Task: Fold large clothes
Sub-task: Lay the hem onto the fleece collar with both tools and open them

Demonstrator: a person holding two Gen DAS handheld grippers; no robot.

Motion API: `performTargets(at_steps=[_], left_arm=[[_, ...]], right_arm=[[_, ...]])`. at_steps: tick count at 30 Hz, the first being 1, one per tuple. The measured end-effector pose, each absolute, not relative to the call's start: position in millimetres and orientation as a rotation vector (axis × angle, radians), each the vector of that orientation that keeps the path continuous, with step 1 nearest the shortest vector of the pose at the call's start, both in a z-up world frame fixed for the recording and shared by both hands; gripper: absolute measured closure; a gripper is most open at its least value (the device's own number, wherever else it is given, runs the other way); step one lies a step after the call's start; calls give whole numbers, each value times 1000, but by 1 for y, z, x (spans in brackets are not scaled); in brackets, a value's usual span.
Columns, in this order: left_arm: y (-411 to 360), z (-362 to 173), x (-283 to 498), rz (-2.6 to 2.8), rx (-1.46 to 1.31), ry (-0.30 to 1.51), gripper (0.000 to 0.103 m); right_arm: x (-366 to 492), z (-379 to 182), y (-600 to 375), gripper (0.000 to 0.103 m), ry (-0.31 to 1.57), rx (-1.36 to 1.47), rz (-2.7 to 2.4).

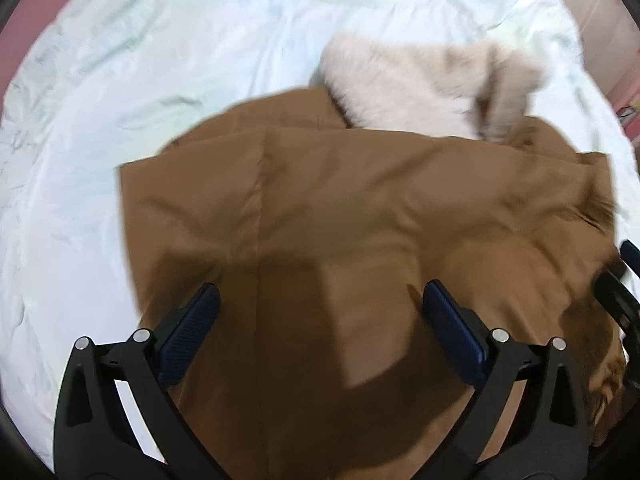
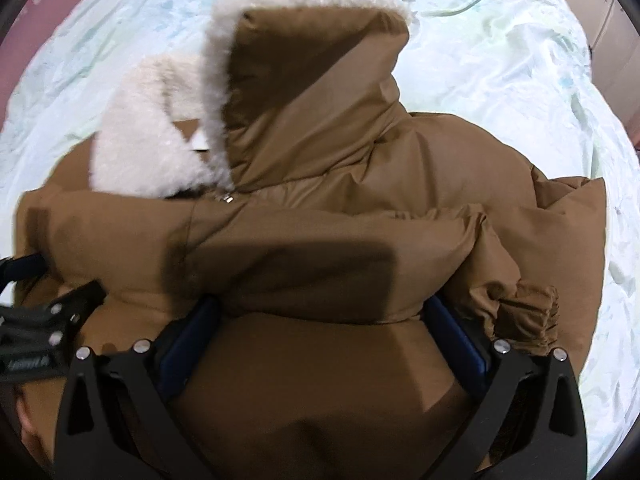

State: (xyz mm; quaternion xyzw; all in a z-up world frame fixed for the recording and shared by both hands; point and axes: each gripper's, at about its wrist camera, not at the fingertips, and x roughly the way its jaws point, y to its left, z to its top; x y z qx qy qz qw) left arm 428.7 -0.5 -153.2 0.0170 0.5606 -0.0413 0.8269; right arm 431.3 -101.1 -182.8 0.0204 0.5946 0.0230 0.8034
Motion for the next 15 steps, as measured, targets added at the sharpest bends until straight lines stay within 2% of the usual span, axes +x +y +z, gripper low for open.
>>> performTargets(at_steps=[5, 10, 15], left_arm=[[4, -116, 323, -157, 96, 1014, 3], [27, -123, 209, -162, 80, 1007, 3], [31, -144, 143, -120, 96, 1031, 3]], right_arm=[[365, -125, -126, 2, 1100, 116, 80], [228, -61, -147, 2, 842, 32, 91], [100, -75, -177, 2, 837, 95, -62]])
